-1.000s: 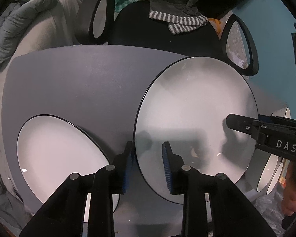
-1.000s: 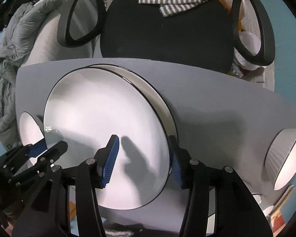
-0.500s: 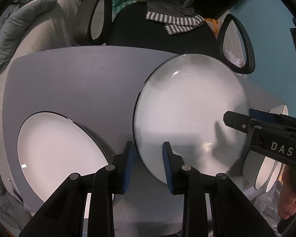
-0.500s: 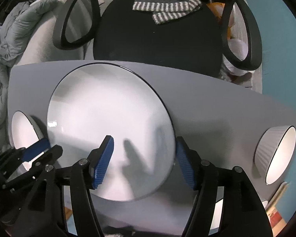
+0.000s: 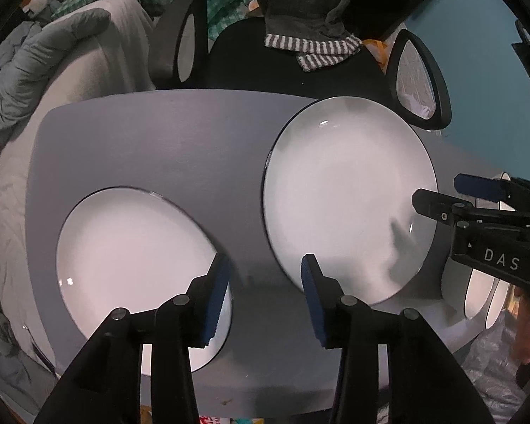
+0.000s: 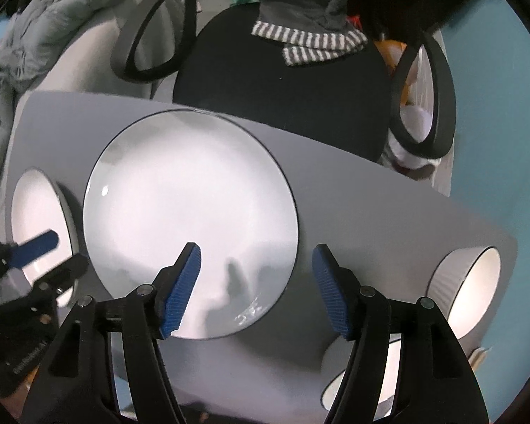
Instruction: Organize plates and bowls
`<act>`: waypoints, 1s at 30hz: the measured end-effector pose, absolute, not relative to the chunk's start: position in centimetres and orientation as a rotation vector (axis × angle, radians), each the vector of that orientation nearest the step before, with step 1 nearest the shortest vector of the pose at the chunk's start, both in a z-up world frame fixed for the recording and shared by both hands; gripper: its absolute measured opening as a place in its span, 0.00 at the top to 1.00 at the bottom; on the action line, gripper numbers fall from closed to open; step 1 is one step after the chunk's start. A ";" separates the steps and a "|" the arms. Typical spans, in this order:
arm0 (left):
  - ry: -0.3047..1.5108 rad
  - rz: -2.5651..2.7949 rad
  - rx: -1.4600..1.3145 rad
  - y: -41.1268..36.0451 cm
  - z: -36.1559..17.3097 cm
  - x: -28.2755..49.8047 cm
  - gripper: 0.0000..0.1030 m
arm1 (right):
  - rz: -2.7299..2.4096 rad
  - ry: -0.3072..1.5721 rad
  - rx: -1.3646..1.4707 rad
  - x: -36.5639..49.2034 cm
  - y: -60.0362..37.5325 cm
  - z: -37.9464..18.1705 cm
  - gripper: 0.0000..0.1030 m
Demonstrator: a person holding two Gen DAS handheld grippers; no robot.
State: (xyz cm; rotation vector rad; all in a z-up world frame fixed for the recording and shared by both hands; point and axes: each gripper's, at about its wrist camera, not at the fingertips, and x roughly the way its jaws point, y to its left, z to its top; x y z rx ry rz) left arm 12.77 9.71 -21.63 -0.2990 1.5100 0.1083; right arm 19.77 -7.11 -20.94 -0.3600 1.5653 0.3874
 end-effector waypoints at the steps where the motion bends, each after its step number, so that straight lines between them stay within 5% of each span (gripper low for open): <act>1: 1.509 0.113 -0.300 9.9 -21.4 12.5 0.55 | 0.397 1.560 -0.379 19.5 -6.9 -20.8 0.34; 12: 1.497 0.141 -0.372 12.9 -19.9 8.0 0.43 | 0.477 1.556 -0.423 16.7 -5.1 -19.2 0.32; 30: 1.502 0.283 -0.521 19.0 -20.8 -2.1 0.42 | 0.681 1.657 -0.391 10.8 0.8 -19.4 0.32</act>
